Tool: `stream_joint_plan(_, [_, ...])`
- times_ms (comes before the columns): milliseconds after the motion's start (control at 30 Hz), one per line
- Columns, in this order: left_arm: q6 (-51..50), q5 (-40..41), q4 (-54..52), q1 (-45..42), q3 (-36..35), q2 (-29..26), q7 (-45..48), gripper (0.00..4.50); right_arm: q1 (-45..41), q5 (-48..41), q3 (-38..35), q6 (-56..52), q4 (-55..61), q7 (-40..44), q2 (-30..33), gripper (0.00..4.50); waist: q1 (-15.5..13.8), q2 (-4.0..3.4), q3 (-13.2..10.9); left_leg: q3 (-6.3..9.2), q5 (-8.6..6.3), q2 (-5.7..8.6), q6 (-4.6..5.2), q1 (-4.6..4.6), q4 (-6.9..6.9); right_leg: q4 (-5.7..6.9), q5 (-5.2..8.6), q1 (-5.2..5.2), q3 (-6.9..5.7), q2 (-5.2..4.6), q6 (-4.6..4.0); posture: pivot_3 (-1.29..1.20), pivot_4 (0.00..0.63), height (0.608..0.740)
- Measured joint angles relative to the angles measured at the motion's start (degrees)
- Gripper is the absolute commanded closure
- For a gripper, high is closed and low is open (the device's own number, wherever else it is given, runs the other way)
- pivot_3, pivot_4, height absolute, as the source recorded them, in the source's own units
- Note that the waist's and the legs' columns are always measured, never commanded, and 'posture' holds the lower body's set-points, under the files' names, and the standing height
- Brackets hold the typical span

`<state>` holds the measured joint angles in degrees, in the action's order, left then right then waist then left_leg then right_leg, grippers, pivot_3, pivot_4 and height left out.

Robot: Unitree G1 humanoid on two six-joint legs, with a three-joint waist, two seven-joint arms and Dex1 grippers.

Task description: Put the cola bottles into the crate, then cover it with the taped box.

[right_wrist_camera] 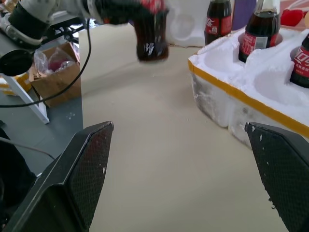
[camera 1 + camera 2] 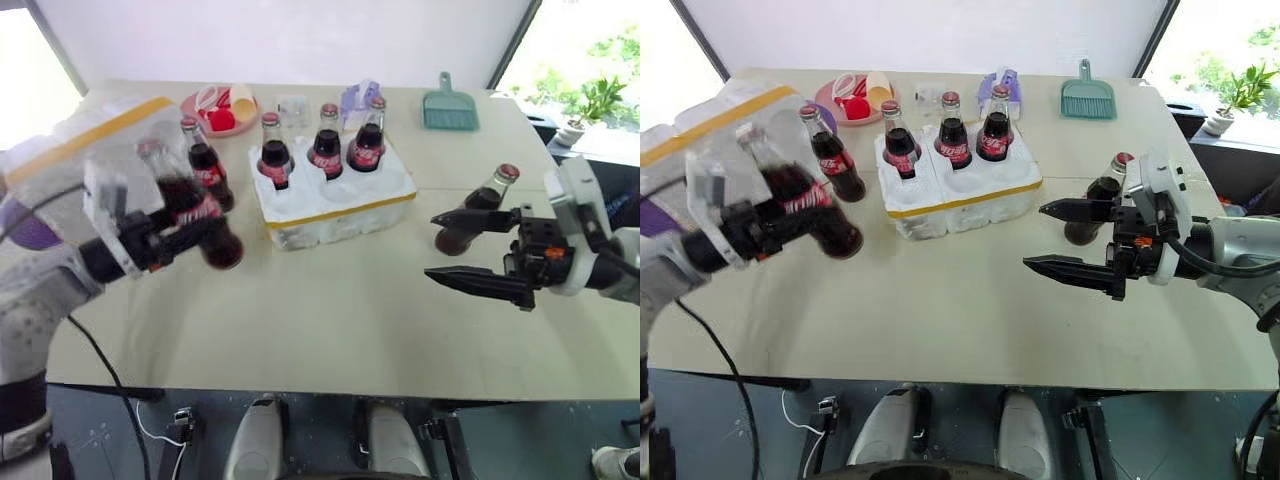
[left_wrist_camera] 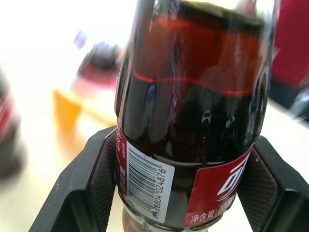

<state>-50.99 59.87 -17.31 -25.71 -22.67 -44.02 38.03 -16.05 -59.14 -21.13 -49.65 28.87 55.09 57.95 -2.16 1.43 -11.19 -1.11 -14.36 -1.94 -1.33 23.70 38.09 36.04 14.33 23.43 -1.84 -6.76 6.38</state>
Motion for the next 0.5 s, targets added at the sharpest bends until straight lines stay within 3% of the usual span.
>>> stream_joint_plan(200, [0.75,-3.08,7.47,-16.08,10.9,9.34,-1.26,1.73,1.03,-0.07,-0.45,0.04,0.32,-1.8,-0.29,0.0,-0.09,0.0,0.0,-0.01,0.0,0.06,0.01,0.04,-0.01,-0.02,-0.17,0.0,0.02,0.01,0.32,0.0,0.15,0.736])
stream_joint_plan(367, [9.84,-16.41,19.18,-24.77,22.6,17.96,1.61,1.73,3.59,-0.2,-2.35,0.05,1.3,-4.02,-0.78,0.0,-0.04,0.0,0.0,-0.01,0.01,0.06,0.02,0.04,-0.02,-0.02,-0.17,0.03,0.01,0.02,0.32,0.0,0.15,0.736])
stream_joint_plan(500, [18.55,-27.07,31.4,-29.74,27.41,23.21,1.07,1.73,5.21,-0.59,-2.72,0.09,2.71,-5.65,-2.0,0.0,0.13,0.01,-0.01,-0.02,0.0,0.06,0.02,0.06,-0.02,-0.03,-0.17,0.08,0.03,0.02,0.32,0.0,0.15,0.736])
